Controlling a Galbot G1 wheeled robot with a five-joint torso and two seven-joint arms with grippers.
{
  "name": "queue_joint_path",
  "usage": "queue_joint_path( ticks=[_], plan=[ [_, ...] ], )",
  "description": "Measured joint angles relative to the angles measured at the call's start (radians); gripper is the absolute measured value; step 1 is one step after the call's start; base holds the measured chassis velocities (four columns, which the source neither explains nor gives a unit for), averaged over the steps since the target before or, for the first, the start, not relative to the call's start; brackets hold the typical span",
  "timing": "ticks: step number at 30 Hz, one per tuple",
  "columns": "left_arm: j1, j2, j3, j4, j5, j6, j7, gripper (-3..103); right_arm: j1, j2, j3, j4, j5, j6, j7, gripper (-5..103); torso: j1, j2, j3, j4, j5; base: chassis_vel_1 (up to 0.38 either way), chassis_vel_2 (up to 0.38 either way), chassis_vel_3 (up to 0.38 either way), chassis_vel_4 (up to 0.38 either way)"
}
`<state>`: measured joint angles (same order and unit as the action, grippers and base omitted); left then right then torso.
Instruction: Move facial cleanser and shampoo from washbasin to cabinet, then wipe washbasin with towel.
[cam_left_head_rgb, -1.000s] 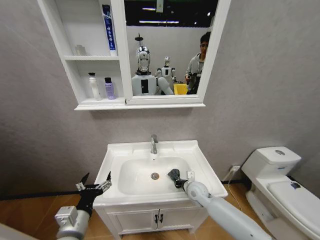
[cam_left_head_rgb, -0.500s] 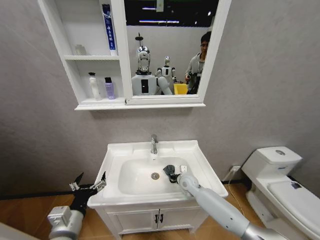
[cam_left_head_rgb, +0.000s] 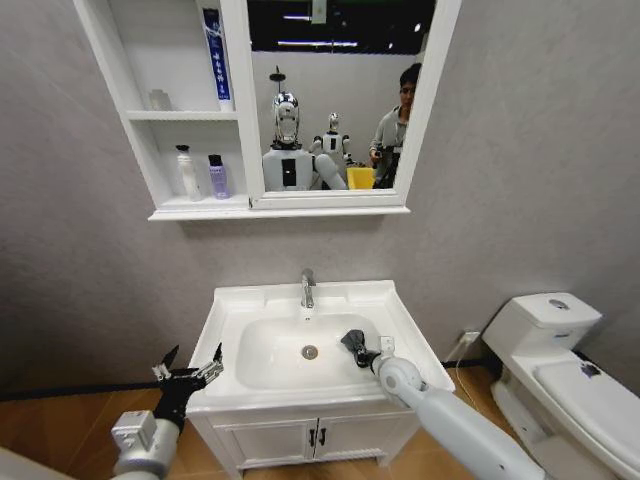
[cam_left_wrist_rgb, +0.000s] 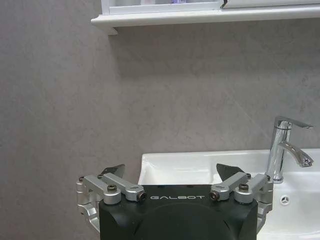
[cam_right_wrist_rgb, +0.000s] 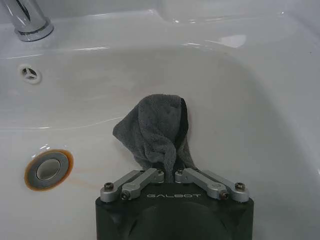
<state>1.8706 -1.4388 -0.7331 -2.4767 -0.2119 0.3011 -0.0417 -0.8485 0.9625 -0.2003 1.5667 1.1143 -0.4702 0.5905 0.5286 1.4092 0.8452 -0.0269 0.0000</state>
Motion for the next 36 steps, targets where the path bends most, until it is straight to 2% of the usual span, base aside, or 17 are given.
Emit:
queue_joint_path(
  ticks=[2,6,10,12,13,16,22,28,30,31,33,34,36],
  plan=[
    [0.012,-0.007,-0.003,-0.005,0.011,-0.001,0.003,100,0.046,0.055,-0.032,-0.076,-0.006,0.009,-0.017,4,0.0,0.0,0.0,-0.0008,-0.0005,0.0,0.0,0.0,0.0],
    [0.017,-0.013,0.001,-0.006,0.022,-0.001,0.006,100,0.066,0.078,-0.046,-0.099,-0.006,0.01,-0.022,4,0.0,0.0,0.0,-0.0012,-0.0003,0.0,0.0,0.0,0.0],
    [0.023,-0.027,0.016,-0.005,0.049,-0.003,0.011,100,0.105,0.126,-0.075,-0.133,0.034,0.009,-0.023,4,0.0,0.0,0.001,-0.0015,-0.0001,0.0,0.0,0.0,0.0],
    [0.028,-0.035,0.027,-0.004,0.067,-0.004,0.016,100,0.135,0.177,-0.102,-0.154,0.074,0.004,-0.021,4,0.001,-0.001,0.001,-0.0009,0.0002,0.0,0.0,0.0,0.0],
    [0.028,-0.035,0.027,-0.004,0.067,-0.004,0.016,100,0.135,0.177,-0.102,-0.154,0.074,0.004,-0.021,4,0.001,-0.001,0.001,-0.0009,0.0002,0.0,0.0,0.0,0.0],
    [0.034,-0.043,0.02,-0.002,0.076,-0.005,0.017,100,0.17,0.289,-0.132,-0.211,0.106,0.0,-0.041,4,0.001,-0.001,0.001,-0.0005,-0.0002,0.0,0.0,0.0,0.0],
    [0.044,-0.045,0.016,-0.002,0.083,-0.006,0.018,100,0.176,0.354,-0.142,-0.24,0.127,-0.006,-0.047,4,0.0,-0.001,0.001,-0.0007,0.0,0.0,0.0,0.0,0.0],
    [0.045,-0.046,0.02,-0.002,0.087,-0.007,0.019,100,0.162,0.348,-0.129,-0.235,0.131,-0.006,-0.044,4,0.0,0.0,0.0,-0.0003,0.0005,0.0,0.0,0.0,0.0],
    [0.039,-0.048,0.038,0.005,0.096,-0.008,0.02,100,0.15,0.294,-0.105,-0.199,0.144,-0.01,-0.022,4,0.0,0.0,0.0,-0.0005,0.0001,0.0,0.0,0.0,0.0],
    [0.039,-0.048,0.038,0.005,0.096,-0.008,0.02,100,0.15,0.294,-0.105,-0.199,0.144,-0.01,-0.022,4,0.0,0.0,0.0,-0.0005,0.0001,0.0,0.0,0.0,0.0],
    [0.031,-0.048,0.062,0.015,0.106,-0.009,0.024,100,0.129,0.232,-0.067,-0.157,0.143,-0.015,-0.006,4,0.0,0.0,0.0,-0.0011,0.0003,0.0,0.0,0.0,0.0],
    [0.031,-0.048,0.062,0.015,0.106,-0.009,0.024,100,0.129,0.232,-0.067,-0.157,0.143,-0.015,-0.006,4,0.0,0.0,0.0,-0.0011,0.0003,0.0,0.0,0.0,0.0],
    [0.023,-0.048,0.082,0.025,0.116,-0.01,0.027,100,0.107,0.151,-0.035,-0.119,0.142,-0.017,0.001,4,0.0,0.0,0.0,-0.0015,-0.0001,0.0,0.0,0.0,0.0]
  ],
)
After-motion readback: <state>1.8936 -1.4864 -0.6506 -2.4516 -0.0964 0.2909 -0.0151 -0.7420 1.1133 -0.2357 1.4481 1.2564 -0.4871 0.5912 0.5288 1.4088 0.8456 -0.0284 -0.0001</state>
